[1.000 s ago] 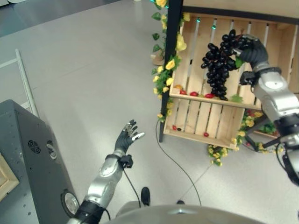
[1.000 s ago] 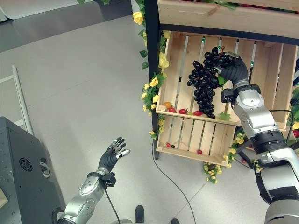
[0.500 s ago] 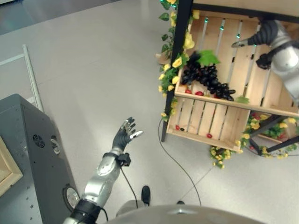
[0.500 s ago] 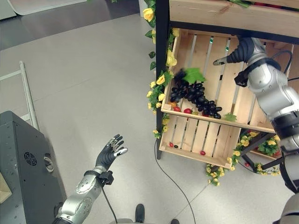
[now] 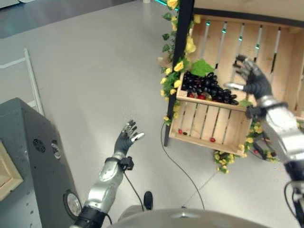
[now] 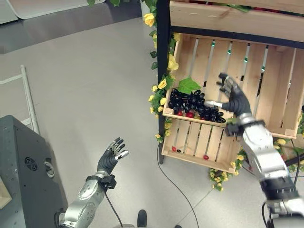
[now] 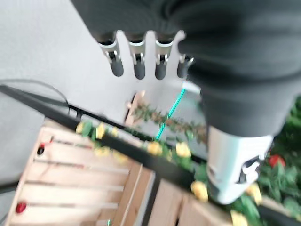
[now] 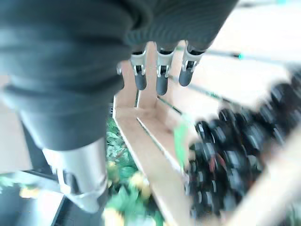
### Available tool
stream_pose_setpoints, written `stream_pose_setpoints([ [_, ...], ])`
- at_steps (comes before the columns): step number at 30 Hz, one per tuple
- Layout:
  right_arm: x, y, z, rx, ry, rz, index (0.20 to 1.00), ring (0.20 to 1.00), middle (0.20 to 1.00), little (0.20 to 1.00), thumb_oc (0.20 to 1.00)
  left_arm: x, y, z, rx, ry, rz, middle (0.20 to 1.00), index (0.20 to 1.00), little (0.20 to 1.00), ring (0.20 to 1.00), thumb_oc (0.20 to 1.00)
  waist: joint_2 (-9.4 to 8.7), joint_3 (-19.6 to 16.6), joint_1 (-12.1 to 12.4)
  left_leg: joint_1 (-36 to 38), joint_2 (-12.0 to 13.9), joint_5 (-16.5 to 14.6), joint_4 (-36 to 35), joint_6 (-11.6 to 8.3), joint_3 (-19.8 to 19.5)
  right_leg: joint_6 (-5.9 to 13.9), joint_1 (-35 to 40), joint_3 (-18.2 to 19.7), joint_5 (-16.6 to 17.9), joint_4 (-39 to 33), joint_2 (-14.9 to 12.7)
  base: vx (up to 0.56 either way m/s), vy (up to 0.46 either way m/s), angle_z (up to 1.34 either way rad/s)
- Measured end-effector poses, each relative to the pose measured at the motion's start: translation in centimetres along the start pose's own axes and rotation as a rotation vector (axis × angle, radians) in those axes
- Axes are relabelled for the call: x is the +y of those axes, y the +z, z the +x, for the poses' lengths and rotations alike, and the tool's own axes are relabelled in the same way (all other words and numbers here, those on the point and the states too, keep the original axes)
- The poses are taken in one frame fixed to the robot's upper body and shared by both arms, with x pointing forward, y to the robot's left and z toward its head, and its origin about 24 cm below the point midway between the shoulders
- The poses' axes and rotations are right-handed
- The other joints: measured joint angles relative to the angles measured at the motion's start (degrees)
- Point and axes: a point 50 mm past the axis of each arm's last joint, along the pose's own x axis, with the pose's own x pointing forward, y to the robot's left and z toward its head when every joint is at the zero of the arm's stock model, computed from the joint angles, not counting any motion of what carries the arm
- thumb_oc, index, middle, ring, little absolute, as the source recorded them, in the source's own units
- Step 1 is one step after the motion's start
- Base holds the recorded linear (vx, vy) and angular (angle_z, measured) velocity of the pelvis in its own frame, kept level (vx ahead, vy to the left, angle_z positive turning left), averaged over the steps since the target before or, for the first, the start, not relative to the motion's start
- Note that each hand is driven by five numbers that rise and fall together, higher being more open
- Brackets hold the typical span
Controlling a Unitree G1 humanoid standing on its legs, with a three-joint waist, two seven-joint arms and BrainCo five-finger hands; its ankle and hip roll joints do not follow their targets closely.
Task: Pick up the fruits from the basket on one side to the basket on the other side
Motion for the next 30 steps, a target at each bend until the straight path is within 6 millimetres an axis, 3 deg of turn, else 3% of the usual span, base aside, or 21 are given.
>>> stream_pose_setpoints([
  [5, 1.3, -2.1, -2.7, 0.051, -0.017, 0.1, 1.0, 1.0, 1.0, 1.0, 1.0, 0.7, -0.4, -0.5, 0.007, 0.037, -0.017, 1.0, 1.0, 1.0, 1.0, 1.0, 0.92, -0.05, -0.5, 0.1, -0.15, 0.02, 0.01, -0.01, -0.4, 0.1, 0.36, -0.18, -0.15, -0.05, -0.03, -0.05, -0.038, 0.04],
  [13, 2.0, -1.7, -5.7, 0.035, 0.031, 0.098, 1.0, 1.0, 1.0, 1.0, 1.0, 1.7, -1.7, -2.0, 0.036, 0.091, -0.063, 1.0, 1.0, 1.0, 1.0, 1.0, 2.05, 0.38, -2.13, 0.99, -0.04, -0.04, 0.01, -0.3, -0.75, 0.0, 1.25, -0.19, -0.56, -0.27, 0.07, -0.07, -0.042, 0.02],
  [19, 3.1, -0.9, -6.3, 0.012, 0.112, 0.054, 1.0, 1.0, 1.0, 1.0, 1.0, 2.8, -1.9, -2.9, 0.027, 0.146, -0.099, 1.0, 1.0, 1.0, 1.0, 1.0, 3.72, 1.93, -2.93, 0.98, 0.18, 0.1, 0.0, -0.5, -0.77, 0.07, 1.2, -0.13, -0.66, -0.27, 0.44, -0.13, -0.028, 0.01],
  [22, 3.6, -0.8, -6.2, -0.003, 0.143, 0.04, 1.0, 1.0, 1.0, 1.0, 1.0, 2.4, -1.7, -2.6, -0.001, 0.144, -0.137, 1.0, 1.0, 1.0, 1.0, 1.0, 4.78, 2.69, -2.48, -1.79, 0.07, 1.31, 0.31, -1.25, -1.74, -0.23, -0.04, -1.94, -0.4, 0.34, 1.04, -0.26, 0.033, 0.29],
  [23, 3.8, -0.8, -6.2, -0.005, 0.143, 0.041, 1.0, 1.0, 1.0, 1.0, 1.0, 2.2, -1.5, -2.3, -0.007, 0.137, -0.142, 1.0, 1.0, 1.0, 1.0, 1.0, 4.76, 3.04, -2.99, -3.05, -0.5, 2.35, 0.47, -3.05, -1.79, -0.89, -0.21, -3.87, -0.12, 0.93, 0.54, -0.21, 0.046, 0.88],
  [24, 3.8, -0.8, -6.2, -0.005, 0.133, 0.024, 1.0, 1.0, 1.0, 1.0, 1.0, 1.9, -1.2, -1.5, -0.017, 0.121, -0.143, 1.0, 1.0, 1.0, 1.0, 1.0, 3.87, 3.56, -4.44, -3.64, -0.82, 4.14, 0.29, -7.66, -0.08, -1.0, -0.05, -6.99, -0.27, 0.87, -1.16, -0.08, 0.017, 1.22],
  [25, 4.5, -0.3, -5.2, -0.034, 0.175, -0.008, 1.0, 1.0, 1.0, 1.0, 1.0, 1.5, -0.4, -0.7, -0.05, 0.103, -0.15, 1.0, 1.0, 1.0, 1.0, 1.0, 2.51, 4.74, -3.86, -5.11, 0.4, 0.9, 3.5, -6.13, 7.38, -1.16, -0.4, -9.17, -0.24, 1.37, -2.8, -0.07, 0.017, 0.98],
  [26, 5.3, 0.0, -4.7, -0.058, 0.197, -0.003, 1.0, 1.0, 1.0, 1.0, 1.0, 1.6, -0.3, -0.7, -0.056, 0.107, -0.153, 1.0, 1.0, 1.0, 1.0, 1.0, 1.63, 5.24, -2.69, -4.86, 1.5, -1.17, 6.23, -4.09, 9.9, -1.07, -0.23, -9.94, -0.27, 1.74, -3.72, -0.08, 0.023, 0.48],
  [27, 6.1, 0.2, -4.2, -0.077, 0.224, 0.0, 1.0, 1.0, 1.0, 1.0, 1.0, 1.9, -0.4, -0.8, -0.058, 0.117, -0.154, 1.0, 1.0, 1.0, 1.0, 1.0, 1.0, 5.48, -2.84, -4.42, 2.46, -2.52, 8.49, -4.01, 10.75, -0.59, 0.02, -10.95, -0.49, 2.1, -4.46, -0.07, 0.059, 0.43],
  [28, 6.6, 1.2, -3.9, -0.121, 0.269, -0.038, 1.0, 1.0, 1.0, 1.0, 1.0, 1.7, -0.9, -1.3, -0.047, 0.126, -0.186, 1.0, 1.0, 1.0, 1.0, 1.0, 2.86, 5.15, -2.6, -3.29, 5.27, 0.54, 9.49, -3.47, 9.95, 0.61, 1.15, -12.93, -1.82, 3.83, -4.17, -0.07, 0.057, 0.75],
  [29, 6.8, 1.2, -3.9, -0.124, 0.276, -0.037, 1.0, 1.0, 1.0, 1.0, 1.0, 1.5, -1.1, -1.3, -0.047, 0.128, -0.198, 1.0, 1.0, 1.0, 1.0, 1.0, 3.6, 4.98, -2.83, -2.6, 5.22, -0.08, 8.32, -4.47, 8.03, 1.06, 1.89, -14.57, -2.41, 4.46, -4.26, 0.0, 0.069, 1.1],
  [30, 6.7, 1.0, -3.9, -0.119, 0.26, -0.032, 1.0, 1.0, 1.0, 1.0, 1.0, 1.3, -0.9, -1.1, -0.057, 0.13, -0.207, 1.0, 1.0, 1.0, 1.0, 1.0, 3.61, 4.91, -3.16, -1.74, 4.5, 0.37, 6.83, -3.84, 7.8, 1.3, 2.69, -16.81, -2.6, 4.94, -4.62, 0.01, 0.055, 1.07],
])
